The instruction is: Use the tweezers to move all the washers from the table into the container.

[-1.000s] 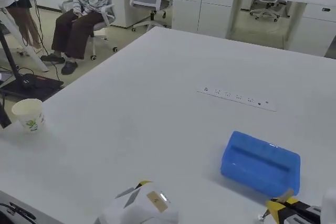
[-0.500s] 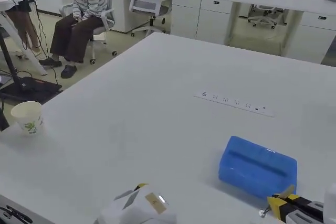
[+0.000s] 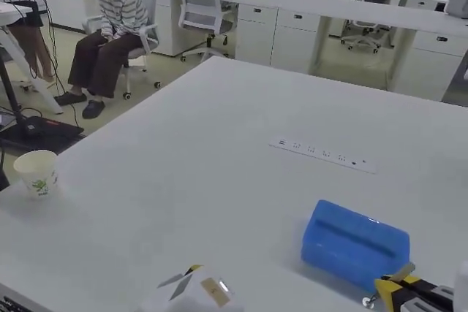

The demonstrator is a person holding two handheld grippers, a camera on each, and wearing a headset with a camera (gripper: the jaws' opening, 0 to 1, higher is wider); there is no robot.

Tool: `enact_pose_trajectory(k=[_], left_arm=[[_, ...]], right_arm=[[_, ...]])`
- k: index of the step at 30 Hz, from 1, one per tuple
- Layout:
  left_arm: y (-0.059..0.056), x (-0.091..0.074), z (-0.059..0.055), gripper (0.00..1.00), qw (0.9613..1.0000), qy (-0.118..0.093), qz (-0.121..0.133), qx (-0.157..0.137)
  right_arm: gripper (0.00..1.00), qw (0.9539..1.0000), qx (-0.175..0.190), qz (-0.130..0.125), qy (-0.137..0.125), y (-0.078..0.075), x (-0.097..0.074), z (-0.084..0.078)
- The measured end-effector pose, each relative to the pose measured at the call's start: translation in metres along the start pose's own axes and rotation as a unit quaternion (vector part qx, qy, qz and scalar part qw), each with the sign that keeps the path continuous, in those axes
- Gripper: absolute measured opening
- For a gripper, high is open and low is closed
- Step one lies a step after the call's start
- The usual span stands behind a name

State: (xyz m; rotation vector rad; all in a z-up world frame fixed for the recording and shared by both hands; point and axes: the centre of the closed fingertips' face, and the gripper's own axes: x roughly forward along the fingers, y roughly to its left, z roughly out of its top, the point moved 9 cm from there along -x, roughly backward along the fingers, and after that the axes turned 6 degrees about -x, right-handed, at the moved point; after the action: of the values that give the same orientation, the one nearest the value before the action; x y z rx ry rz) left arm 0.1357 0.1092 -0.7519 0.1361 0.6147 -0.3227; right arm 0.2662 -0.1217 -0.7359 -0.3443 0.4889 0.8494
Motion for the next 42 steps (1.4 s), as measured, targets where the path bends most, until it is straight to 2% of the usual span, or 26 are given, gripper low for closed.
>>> enact_pose_trajectory(k=[13,22,27,36,42], left_arm=[[0.001,0.0,-0.001,0.86,1.0,-0.001,0.004,-0.001],[0.0,0.0,-0.001,0.86,1.0,0.002,0.005,0.005],[0.0,0.0,-0.001,0.86,1.0,0.002,0.004,0.004],[0.0,0.001,-0.002,0.86,0.9999,0.008,0.002,0.005],[-0.001,0.002,-0.003,0.86,0.9998,0.017,0.0,0.008]], right_arm=[[0.02,0.9998,-0.014,-0.009,-0.005,-0.011,-0.003,0.01],[0.02,0.9992,-0.025,-0.025,-0.015,-0.026,0.003,0.024],[0.02,0.9986,-0.033,-0.037,-0.016,-0.036,0.013,0.031],[0.02,0.9975,-0.033,-0.063,0.0,-0.051,0.032,0.027],[0.02,0.9977,-0.027,-0.059,0.019,-0.053,0.042,0.017]])
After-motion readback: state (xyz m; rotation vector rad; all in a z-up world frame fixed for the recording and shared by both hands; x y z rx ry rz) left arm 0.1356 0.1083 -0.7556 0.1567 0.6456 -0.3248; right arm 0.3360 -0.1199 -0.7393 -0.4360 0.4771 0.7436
